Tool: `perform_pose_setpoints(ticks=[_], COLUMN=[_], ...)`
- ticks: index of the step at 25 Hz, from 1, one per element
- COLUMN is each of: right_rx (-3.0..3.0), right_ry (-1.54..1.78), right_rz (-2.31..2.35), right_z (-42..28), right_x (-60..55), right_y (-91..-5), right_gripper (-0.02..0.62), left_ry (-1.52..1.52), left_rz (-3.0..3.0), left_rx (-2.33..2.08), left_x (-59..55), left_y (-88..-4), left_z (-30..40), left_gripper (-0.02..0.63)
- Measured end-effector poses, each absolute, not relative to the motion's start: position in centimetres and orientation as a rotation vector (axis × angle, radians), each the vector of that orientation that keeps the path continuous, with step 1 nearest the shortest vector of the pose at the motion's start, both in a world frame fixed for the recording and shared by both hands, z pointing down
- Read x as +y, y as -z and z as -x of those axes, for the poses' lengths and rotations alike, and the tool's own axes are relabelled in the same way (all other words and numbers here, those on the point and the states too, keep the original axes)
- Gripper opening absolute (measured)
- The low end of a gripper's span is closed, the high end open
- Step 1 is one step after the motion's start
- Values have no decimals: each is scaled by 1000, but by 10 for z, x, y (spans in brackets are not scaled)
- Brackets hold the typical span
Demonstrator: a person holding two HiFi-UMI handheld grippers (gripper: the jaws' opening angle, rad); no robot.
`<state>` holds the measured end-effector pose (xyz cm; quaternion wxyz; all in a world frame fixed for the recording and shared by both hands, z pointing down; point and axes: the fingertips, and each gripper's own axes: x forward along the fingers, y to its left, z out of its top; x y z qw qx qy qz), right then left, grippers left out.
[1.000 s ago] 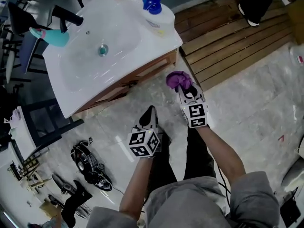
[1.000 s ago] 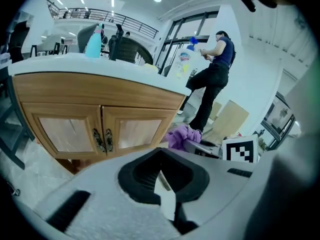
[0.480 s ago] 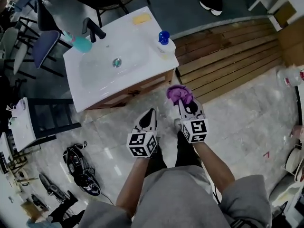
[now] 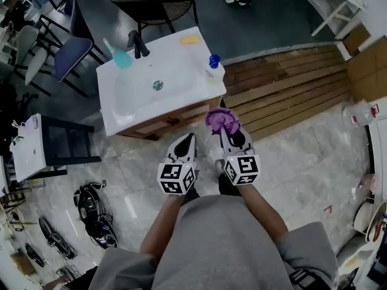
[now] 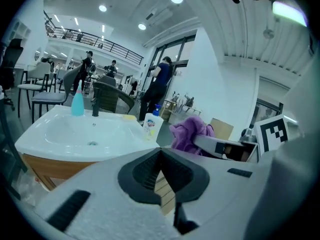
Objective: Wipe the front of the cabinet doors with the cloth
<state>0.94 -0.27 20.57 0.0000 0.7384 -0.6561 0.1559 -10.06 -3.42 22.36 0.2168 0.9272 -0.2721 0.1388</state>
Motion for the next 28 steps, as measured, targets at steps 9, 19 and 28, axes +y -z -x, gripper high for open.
perform_pose_setpoints(ticks=[9, 19, 28], right_rx=[-2130, -2181, -2208], right_ry=[-343, -273, -311], right_rz=[-2393, -2415, -2413], right_z=[9, 21, 22], right_x=[-1, -10, -23], right_y=[-131, -105, -113], right_gripper=[94, 94, 94], left_ry=[-248, -164, -129], left_rz=[-2687, -2757, -2769], left_rx=[-734, -705, -723], left_x=[-46, -59, -74], left_y=[-159, -127, -121], left_z=[118, 124, 130], left_gripper=[8, 8, 8])
